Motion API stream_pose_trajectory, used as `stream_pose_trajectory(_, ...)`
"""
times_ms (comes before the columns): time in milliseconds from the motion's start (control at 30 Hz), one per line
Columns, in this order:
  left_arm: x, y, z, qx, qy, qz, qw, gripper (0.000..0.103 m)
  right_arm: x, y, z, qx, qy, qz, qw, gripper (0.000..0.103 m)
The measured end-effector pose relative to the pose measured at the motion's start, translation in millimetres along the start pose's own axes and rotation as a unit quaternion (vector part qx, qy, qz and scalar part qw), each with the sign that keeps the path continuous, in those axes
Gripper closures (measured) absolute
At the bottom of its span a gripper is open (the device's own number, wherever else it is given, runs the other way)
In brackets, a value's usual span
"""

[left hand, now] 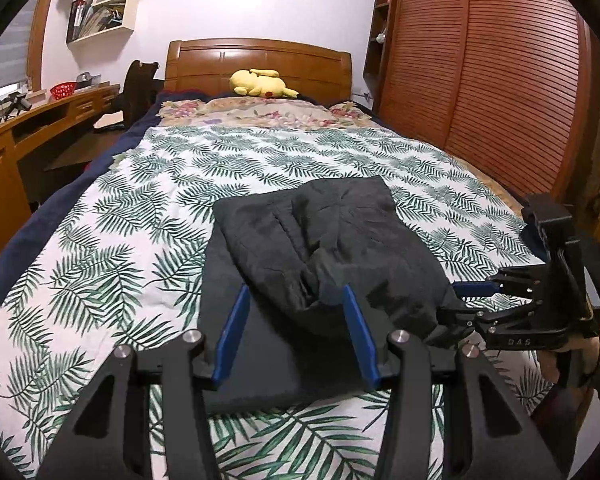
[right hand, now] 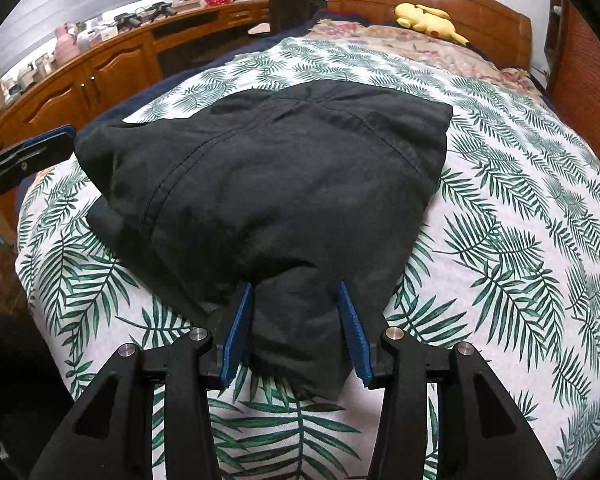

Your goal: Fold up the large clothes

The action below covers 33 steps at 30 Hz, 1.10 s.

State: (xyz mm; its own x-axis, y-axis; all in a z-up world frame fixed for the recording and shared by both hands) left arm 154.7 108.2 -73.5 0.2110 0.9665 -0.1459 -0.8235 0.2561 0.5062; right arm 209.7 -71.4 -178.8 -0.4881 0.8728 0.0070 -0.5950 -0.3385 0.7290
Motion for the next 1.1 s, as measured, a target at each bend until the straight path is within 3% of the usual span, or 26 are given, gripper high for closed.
stream_pose_trajectory(233, -10, -16, 4, 0.008, 0.007, -0.042, 0.9991, 0.055, 0, 0, 0, -0.001, 0.001, -0.001, 1.0, 0.058)
stream_pose_trajectory(467, -20, -33, -4, 0.029, -0.005, -0.035, 0.9989, 0.056, -1, 5, -2, 0.001, 0.006, -0.006, 1.0, 0.058)
stream_pose_trajectory(533, -18, -31, -5, 0.028, -0.005, -0.043, 0.9987, 0.063, 0, 6, -3, 0.002, 0.007, -0.006, 1.0, 0.058)
stream_pose_trajectory(633, -12, -32, -6, 0.036, 0.002, -0.052, 0.998, 0.09, 0, 7, -4, 0.001, 0.005, -0.004, 1.0, 0.058)
stream_pose_trajectory(700, -10, -28, -5, 0.024, 0.007, -0.051, 0.9984, 0.096, 0, 10, -3, -0.007, 0.007, -0.003, 1.0, 0.058)
stream_pose_trajectory(833, -15, -12, -3, -0.002, -0.019, -0.035, 0.9992, 0.098, 4, 19, -1, -0.024, 0.014, -0.003, 1.0, 0.058)
stream_pose_trajectory(1100, 45, 17, -4, -0.023, 0.039, 0.004, 0.999, 0.099, 18, 31, 20, -0.051, 0.024, 0.015, 0.998, 0.058)
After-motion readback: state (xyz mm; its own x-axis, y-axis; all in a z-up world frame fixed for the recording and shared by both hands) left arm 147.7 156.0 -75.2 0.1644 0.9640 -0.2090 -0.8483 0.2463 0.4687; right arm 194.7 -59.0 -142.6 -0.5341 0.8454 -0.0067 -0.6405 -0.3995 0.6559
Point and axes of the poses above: each gripper's, at about its wrist camera, not at the fingertips, and y roughly against the way its jaws point, x to its left, z to its top, the point moved 1 cm from there along -y, roughly the way its jaws point, and after that the axes turned 4 degrees about -x, right-handed, at the moved point
